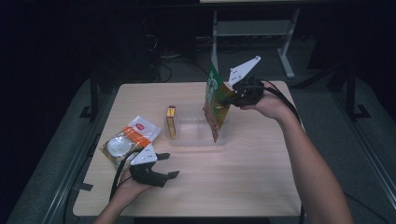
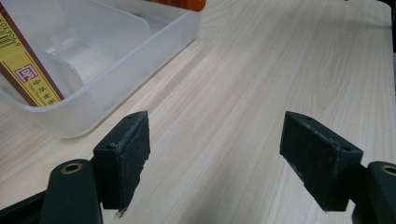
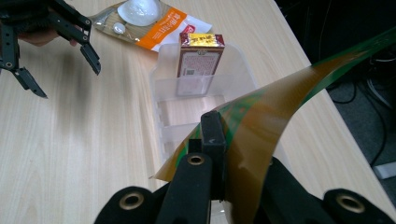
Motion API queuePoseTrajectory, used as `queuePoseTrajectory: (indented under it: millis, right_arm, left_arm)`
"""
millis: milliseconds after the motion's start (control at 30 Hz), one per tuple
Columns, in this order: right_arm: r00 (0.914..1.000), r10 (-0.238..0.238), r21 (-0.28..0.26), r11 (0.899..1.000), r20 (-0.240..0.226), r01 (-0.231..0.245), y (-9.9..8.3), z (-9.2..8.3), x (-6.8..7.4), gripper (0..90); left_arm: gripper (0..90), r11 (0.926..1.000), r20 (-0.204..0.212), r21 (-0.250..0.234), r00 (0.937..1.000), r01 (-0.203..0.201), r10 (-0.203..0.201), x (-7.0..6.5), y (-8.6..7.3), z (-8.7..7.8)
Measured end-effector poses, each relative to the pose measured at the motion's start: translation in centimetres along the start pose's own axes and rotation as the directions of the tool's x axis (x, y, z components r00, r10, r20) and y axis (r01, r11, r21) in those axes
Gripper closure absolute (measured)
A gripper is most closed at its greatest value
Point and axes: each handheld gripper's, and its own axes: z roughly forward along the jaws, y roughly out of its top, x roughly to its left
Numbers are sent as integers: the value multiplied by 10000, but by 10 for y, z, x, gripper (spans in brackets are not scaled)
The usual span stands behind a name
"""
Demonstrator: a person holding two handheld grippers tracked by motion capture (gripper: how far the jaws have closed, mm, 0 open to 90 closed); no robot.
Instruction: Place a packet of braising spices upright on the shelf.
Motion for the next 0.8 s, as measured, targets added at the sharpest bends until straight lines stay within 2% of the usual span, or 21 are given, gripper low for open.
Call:
queuePoseTrajectory:
  millis: [133, 200, 300, 500, 800]
  right_arm:
    - [10000, -36, 141, 9999, 83, 35, 4, -2, 0, 899]
    - [9993, -327, 272, 9991, 158, 323, 6, -2, 1, 900]
    - [9984, -517, 402, 9979, 213, 508, 7, -1, 2, 899]
    - [9974, -548, 737, 9960, 472, 513, 4, 0, 0, 898]
    - [9958, -457, 831, 9958, 798, 391, 1, -4, -5, 895]
  left_arm:
    - [239, 10000, -23, -16, 10000, -44, 44, -1, 1, 0]
    - [239, 10000, -22, -15, 10000, -8, 8, 0, 0, 0]
    - [239, 9999, -14, -93, 10000, 87, -87, -1, 0, 1]
    - [239, 10000, -14, 35, 10000, 24, -24, -1, 0, 0]
    - [239, 10000, -56, 18, 10000, -28, 29, 0, 0, 1]
